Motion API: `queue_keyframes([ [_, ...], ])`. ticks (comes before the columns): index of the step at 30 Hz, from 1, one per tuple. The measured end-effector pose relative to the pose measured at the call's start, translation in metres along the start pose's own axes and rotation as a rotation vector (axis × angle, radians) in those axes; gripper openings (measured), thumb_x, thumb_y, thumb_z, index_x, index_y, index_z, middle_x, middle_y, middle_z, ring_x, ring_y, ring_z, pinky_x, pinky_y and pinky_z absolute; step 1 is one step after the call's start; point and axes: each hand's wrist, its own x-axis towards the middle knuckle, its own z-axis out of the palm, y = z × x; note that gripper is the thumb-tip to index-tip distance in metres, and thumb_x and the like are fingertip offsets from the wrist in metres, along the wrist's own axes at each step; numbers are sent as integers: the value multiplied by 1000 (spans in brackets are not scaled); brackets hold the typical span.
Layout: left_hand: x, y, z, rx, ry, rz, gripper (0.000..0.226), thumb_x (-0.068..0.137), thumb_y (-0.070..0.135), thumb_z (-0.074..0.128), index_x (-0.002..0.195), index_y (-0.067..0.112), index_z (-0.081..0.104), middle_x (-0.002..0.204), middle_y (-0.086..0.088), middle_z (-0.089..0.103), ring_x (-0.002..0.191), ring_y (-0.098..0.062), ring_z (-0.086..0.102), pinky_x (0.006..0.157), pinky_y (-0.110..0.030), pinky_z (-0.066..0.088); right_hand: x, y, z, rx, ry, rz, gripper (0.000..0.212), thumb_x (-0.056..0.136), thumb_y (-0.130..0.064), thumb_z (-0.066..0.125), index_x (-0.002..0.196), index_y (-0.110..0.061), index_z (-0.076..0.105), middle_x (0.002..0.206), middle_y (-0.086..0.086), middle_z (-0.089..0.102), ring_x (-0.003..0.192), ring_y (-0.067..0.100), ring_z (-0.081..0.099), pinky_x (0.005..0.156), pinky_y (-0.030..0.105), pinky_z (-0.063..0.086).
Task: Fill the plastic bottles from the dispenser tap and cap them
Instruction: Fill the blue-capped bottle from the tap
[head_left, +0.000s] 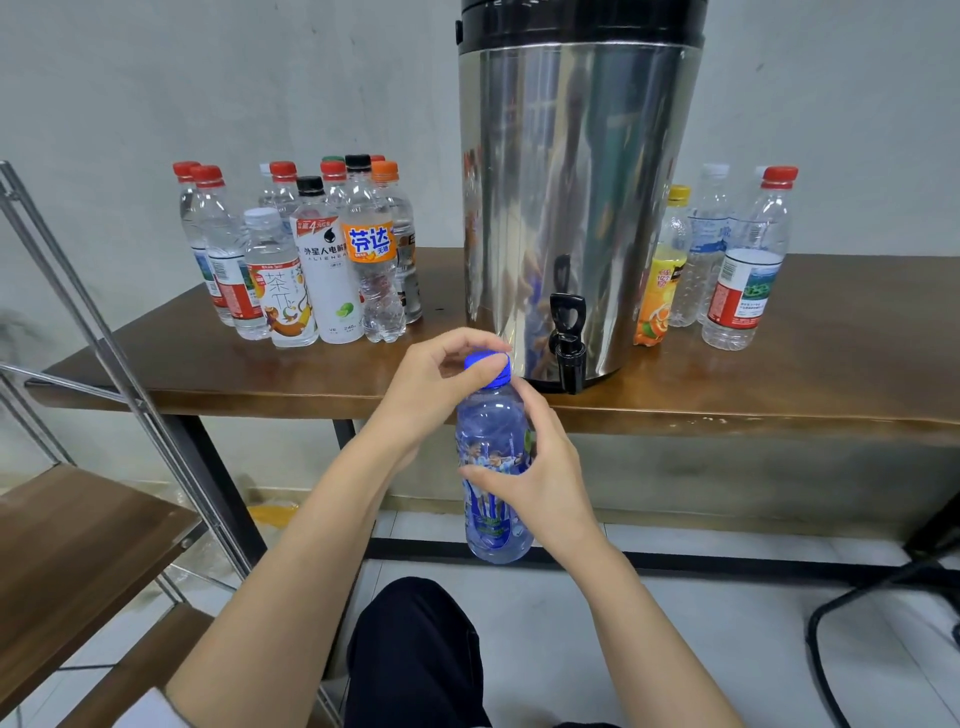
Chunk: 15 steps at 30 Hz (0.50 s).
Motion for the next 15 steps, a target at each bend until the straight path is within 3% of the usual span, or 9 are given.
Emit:
queue_keyframes([
  [3,1,3,-4,-63,-71,-52,22,102,19,51,118,14,66,116,2,71,101,-6,65,79,-15,51,2,0,-1,15,-9,-2,96,66,-22,91,136,-57,34,136,-19,48,120,-8,49,100,30,50],
  [6,1,3,-2,-15,-26,-57,17,96,25,62,111,19,68,108,6,70,93,-2,65,76,-16,51,5,-3,-1,-4,-17,-22,96,67,-23,90,137,-55,34,139,-19,47,123,-8,47,99,25,48],
  [9,2,-2,-2,-54,62,-37,20,89,18,72,107,20,65,105,3,73,92,-6,66,77,-21,51,7,-4,-2,7,-15,-35,95,68,-21,90,137,-53,34,140,-19,46,123,-11,45,96,14,43],
  [12,0,-1,-4,-149,32,-49,19,96,16,63,114,15,60,113,-3,73,97,-10,68,78,-19,52,9,-2,-2,26,-17,-31,96,67,-22,91,144,-41,36,140,-17,46,124,-6,48,99,21,47],
  [15,-1,-1,-4,-83,70,-18,18,91,20,69,107,18,62,113,-1,72,99,-8,66,82,-22,52,10,-4,-1,20,-24,-48,95,67,-22,91,139,-50,35,140,-20,46,124,-7,47,99,20,46],
])
